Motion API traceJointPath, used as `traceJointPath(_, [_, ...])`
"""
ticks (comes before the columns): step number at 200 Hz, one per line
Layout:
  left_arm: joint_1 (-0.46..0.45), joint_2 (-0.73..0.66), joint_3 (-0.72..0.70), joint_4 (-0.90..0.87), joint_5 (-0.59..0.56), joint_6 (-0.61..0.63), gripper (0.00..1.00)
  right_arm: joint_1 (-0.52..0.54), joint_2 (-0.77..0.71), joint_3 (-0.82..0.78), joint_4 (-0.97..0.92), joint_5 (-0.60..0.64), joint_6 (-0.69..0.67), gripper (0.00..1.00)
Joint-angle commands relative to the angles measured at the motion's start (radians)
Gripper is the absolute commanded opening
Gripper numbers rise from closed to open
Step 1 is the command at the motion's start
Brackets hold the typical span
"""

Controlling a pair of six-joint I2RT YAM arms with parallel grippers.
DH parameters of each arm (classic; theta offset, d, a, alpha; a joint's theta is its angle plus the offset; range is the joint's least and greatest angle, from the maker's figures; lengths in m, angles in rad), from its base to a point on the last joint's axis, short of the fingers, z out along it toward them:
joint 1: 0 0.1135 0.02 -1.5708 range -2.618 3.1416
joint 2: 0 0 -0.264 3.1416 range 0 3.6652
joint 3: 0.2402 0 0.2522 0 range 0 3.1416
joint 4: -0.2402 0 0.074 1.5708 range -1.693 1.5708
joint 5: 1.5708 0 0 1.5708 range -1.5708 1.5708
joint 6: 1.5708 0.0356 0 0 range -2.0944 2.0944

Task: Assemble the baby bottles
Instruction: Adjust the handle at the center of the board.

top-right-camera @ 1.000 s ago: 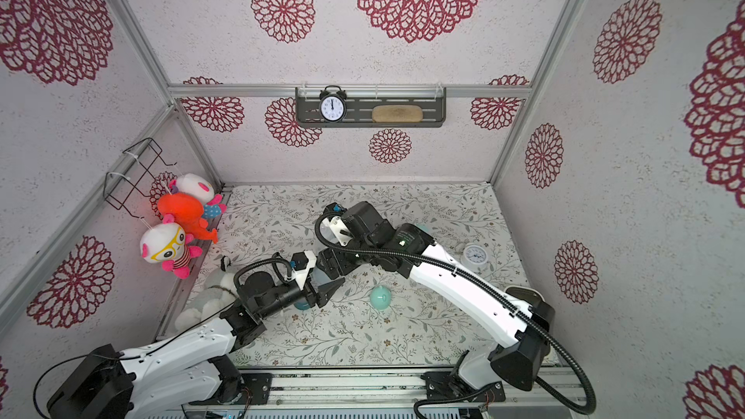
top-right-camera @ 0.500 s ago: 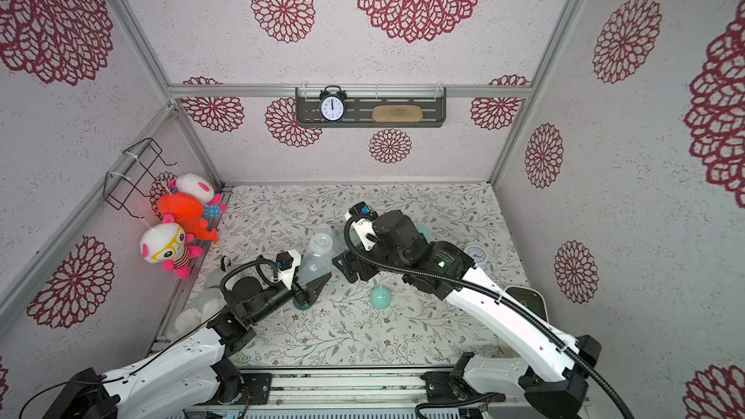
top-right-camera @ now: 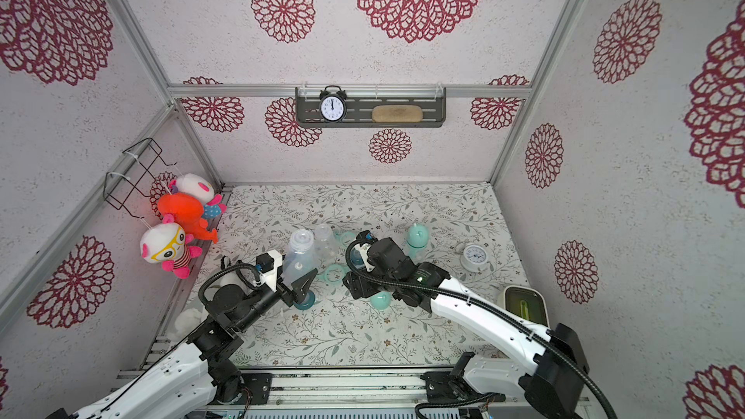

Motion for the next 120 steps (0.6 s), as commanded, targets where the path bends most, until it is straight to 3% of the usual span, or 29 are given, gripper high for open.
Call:
traceJointPath(1, [0.007, -0.045, 0.043, -0.078, -0.028, -0.015, 0.0, -0.004, 0.062, -0.034, 0.21, -0.034, 0.08, 0.8])
traceJointPath(32, [0.007, -0.074, 0.063, -0.142, -0.034, -0.022, 0.0, 0.003, 0.189, -0.049, 0.328, 0.032, 0.125, 0.76])
traceJointPath(120, [0.006, -0.098, 0.076, -0.181, -0.016, -0.018, 0.0, 0.059, 0.514, 0.073, 0.372, 0.304, 0.259, 0.59])
